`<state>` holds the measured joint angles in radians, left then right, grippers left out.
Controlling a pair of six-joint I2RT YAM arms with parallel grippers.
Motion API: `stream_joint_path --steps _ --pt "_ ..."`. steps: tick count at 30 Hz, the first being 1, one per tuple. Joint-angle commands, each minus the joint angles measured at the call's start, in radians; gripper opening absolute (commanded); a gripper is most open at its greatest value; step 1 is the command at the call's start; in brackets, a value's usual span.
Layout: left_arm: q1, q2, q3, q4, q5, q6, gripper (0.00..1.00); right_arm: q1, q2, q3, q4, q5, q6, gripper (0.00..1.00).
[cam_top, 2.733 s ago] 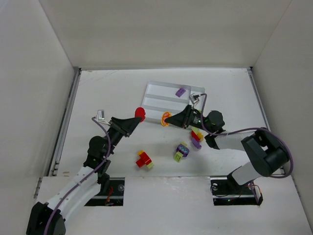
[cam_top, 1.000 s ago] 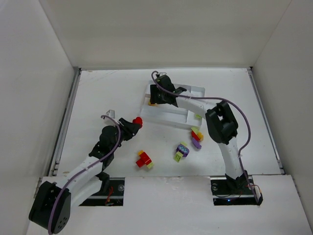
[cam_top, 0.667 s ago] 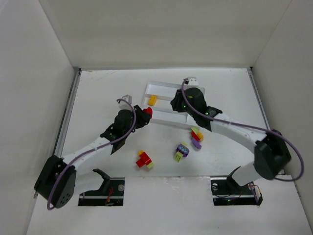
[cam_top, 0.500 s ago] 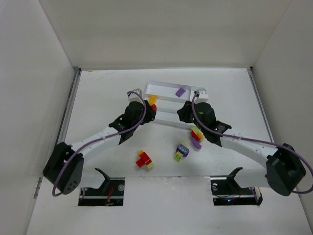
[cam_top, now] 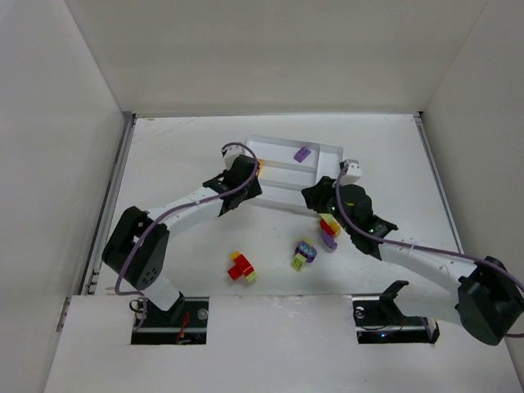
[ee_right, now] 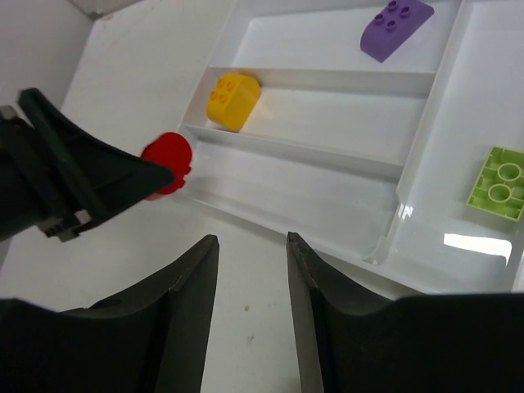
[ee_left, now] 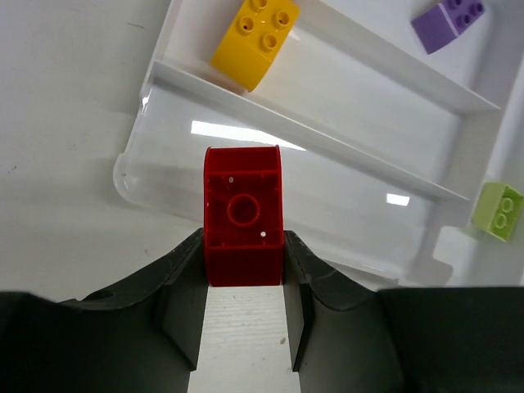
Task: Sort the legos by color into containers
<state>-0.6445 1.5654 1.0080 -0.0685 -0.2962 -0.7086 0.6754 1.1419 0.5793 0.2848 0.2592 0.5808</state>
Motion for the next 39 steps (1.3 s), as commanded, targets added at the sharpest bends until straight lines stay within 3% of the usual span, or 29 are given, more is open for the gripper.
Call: stream_joint_path --steps 1,10,24,31,34,39 --pt "0.003 0.045 0.066 -0.05 -0.066 -0.025 0.12 -0.003 -0.024 -0.01 0.08 0.006 0.025 0.45" --pt "0.012 0.131 0.113 -0.018 -0.13 0.001 0.13 0.003 -0.007 -0.004 0.08 -0.009 0.025 0.47" --pt "0.019 0.142 0.086 0.058 -0.144 0.038 0.39 0.009 0.021 0.008 0.08 -0.011 0.013 0.55" --pt "0.032 0.119 0.058 0.065 -0.147 0.04 0.43 0.016 0.015 0.008 0.08 -0.011 0.007 0.57" --pt "0.033 0.073 0.035 0.07 -0.152 0.041 0.42 0.028 0.007 0.01 0.08 -0.014 -0.013 0.53" --pt "0.041 -0.126 -0.084 0.111 -0.175 0.054 0.38 0.115 0.051 0.06 0.05 -0.037 -0.09 0.3"
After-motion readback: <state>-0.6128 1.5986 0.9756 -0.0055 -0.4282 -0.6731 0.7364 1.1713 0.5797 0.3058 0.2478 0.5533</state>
